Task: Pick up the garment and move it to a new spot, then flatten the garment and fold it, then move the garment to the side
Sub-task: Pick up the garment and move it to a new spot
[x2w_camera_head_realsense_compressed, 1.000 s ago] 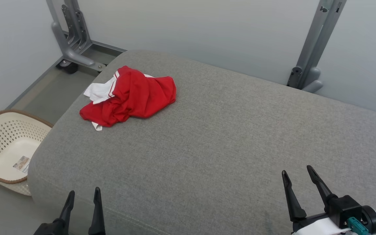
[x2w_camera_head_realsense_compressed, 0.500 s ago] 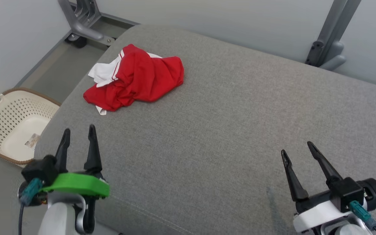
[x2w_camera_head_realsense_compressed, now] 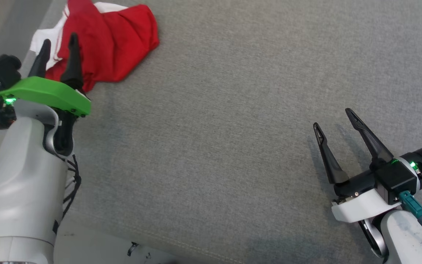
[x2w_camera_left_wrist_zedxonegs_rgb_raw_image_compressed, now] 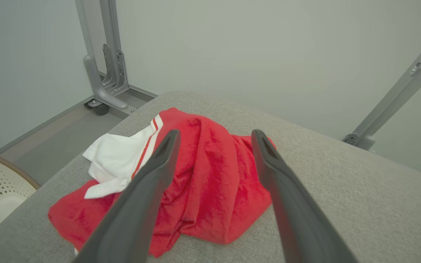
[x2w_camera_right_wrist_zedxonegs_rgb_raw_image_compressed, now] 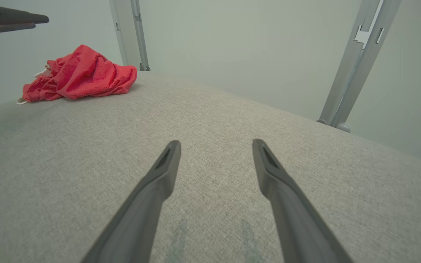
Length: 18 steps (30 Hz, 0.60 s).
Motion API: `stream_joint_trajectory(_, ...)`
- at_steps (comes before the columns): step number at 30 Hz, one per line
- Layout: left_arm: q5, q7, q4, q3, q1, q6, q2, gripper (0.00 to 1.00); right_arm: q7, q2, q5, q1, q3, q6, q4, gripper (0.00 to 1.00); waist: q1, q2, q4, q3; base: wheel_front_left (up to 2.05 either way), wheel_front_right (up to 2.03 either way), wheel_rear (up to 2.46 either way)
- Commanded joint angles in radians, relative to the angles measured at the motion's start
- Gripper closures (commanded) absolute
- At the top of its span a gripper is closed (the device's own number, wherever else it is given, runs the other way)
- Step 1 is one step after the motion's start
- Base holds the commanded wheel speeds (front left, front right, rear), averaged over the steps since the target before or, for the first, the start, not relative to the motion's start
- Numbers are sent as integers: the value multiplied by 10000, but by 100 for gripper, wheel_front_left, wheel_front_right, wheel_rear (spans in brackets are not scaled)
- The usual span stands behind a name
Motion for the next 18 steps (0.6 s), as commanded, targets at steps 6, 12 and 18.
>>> stream_joint_trajectory(6,-1248,257,1585,-145,-1400,-1,574,0,-28,2,5,-69,-58,-12,-477,0,-2,56,-2308,2466,0,0,0)
stream_joint_trajectory(12,-1708,261,2803,-143,-1817,0,907,0,-27,87,-12,34,-20,-12,-764,0,-2,56,-2599,2629,0,0,0)
stream_joint_trajectory(18,-1891,166,3685,-525,-1617,-2,914,56,-10,101,52,44,-161,-12,-672,0,-2,56,-2637,2513,0,0,0)
